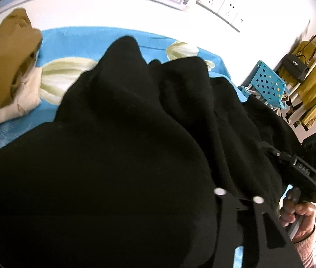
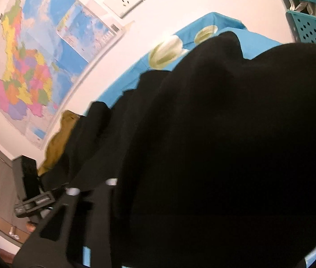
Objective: Fold large clothes
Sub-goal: 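Carry the coat bundle with both grippers onto the mustard clothes stack, then lower the coat onto the stack and open both grippers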
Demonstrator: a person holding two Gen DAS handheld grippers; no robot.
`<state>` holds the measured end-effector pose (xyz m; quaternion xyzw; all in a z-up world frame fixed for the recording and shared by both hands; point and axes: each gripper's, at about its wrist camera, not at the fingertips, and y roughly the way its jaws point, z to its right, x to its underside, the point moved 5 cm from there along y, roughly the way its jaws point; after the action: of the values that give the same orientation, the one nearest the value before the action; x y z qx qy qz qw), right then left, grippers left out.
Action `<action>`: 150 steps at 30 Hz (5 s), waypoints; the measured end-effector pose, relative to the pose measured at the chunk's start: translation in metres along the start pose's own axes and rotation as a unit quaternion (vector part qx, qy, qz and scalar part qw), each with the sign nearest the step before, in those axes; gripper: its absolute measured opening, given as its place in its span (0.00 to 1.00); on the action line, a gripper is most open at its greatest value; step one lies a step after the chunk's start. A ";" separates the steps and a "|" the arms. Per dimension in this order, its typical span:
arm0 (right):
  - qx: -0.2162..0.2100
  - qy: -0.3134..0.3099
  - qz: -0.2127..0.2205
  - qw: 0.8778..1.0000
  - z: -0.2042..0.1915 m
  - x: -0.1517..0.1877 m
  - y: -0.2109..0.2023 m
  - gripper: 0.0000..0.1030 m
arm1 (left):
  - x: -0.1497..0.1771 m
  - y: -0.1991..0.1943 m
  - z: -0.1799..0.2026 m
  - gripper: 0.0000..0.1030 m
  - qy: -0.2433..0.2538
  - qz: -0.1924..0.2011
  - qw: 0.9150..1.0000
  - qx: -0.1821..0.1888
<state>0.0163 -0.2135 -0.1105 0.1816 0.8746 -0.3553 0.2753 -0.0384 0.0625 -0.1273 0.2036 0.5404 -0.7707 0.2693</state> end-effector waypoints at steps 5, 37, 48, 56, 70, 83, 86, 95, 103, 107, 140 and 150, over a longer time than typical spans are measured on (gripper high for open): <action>-0.021 -0.049 0.030 0.998 -0.035 -0.013 -0.024 0.20 | -0.007 -0.020 0.007 0.38 0.021 0.021 0.999 -0.013; -0.185 -0.252 0.080 0.947 -0.298 -0.136 0.024 0.20 | -0.148 -0.223 -0.077 0.36 0.021 0.223 0.969 -0.100; -0.257 -0.286 0.040 0.922 -0.412 -0.136 0.121 0.20 | -0.175 -0.291 -0.174 0.36 -0.031 0.275 0.931 -0.238; -0.279 -0.301 0.016 0.912 -0.486 -0.108 0.204 0.20 | -0.188 -0.320 -0.272 0.35 -0.073 0.276 0.896 -0.339; -0.243 -0.296 -0.210 0.900 -0.435 0.040 0.317 0.41 | -0.093 -0.246 -0.466 0.47 -0.234 0.144 0.889 -0.367; -0.195 -0.246 -0.133 0.940 -0.366 -0.024 0.244 0.60 | -0.073 -0.296 -0.433 0.72 -0.223 0.193 0.878 -0.376; -0.184 -0.242 -0.092 0.948 -0.350 -0.036 0.225 0.60 | -0.063 -0.318 -0.410 0.77 -0.198 0.226 0.862 -0.408; -0.189 -0.266 -0.145 0.934 -0.375 -0.033 0.280 0.18 | -0.084 -0.279 -0.372 0.78 -0.138 0.224 0.905 -0.334; -0.139 -0.265 -0.187 0.936 -0.337 -0.007 0.283 0.29 | -0.071 -0.242 -0.391 0.80 -0.154 0.175 0.905 -0.355; -0.129 -0.303 -0.138 0.934 -0.352 -0.021 0.263 0.38 | -0.066 -0.247 -0.385 0.80 -0.154 0.179 0.901 -0.363; -0.169 -0.367 -0.109 0.908 -0.409 0.002 0.277 0.51 | -0.062 -0.208 -0.328 0.88 -0.097 0.175 0.923 -0.329; -0.163 -0.383 -0.149 0.897 -0.398 0.032 0.287 0.56 | -0.055 -0.208 -0.324 0.91 -0.128 0.189 0.919 -0.321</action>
<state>-0.0016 0.2731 -0.0419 -0.1480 0.7638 -0.2866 0.5590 -0.1203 0.4347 -0.0510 0.1043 0.6713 -0.5099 0.5277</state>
